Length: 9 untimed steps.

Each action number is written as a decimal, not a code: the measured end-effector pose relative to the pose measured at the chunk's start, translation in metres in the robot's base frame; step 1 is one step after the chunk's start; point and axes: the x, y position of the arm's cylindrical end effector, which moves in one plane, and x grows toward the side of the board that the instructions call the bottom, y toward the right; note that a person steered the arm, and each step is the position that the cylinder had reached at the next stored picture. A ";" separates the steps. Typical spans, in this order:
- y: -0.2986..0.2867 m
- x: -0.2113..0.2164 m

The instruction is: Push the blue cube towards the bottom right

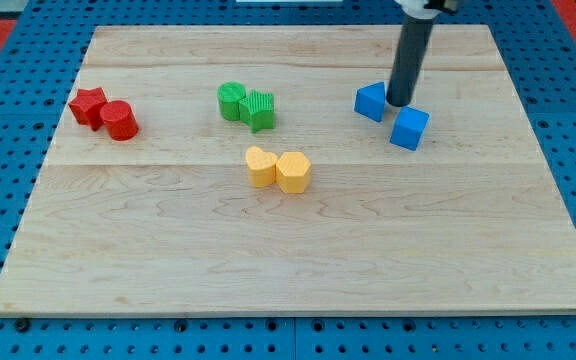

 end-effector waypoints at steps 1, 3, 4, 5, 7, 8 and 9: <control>-0.038 0.028; -0.006 0.042; 0.004 0.011; 0.014 -0.020; 0.062 0.105; 0.064 0.129; 0.071 0.174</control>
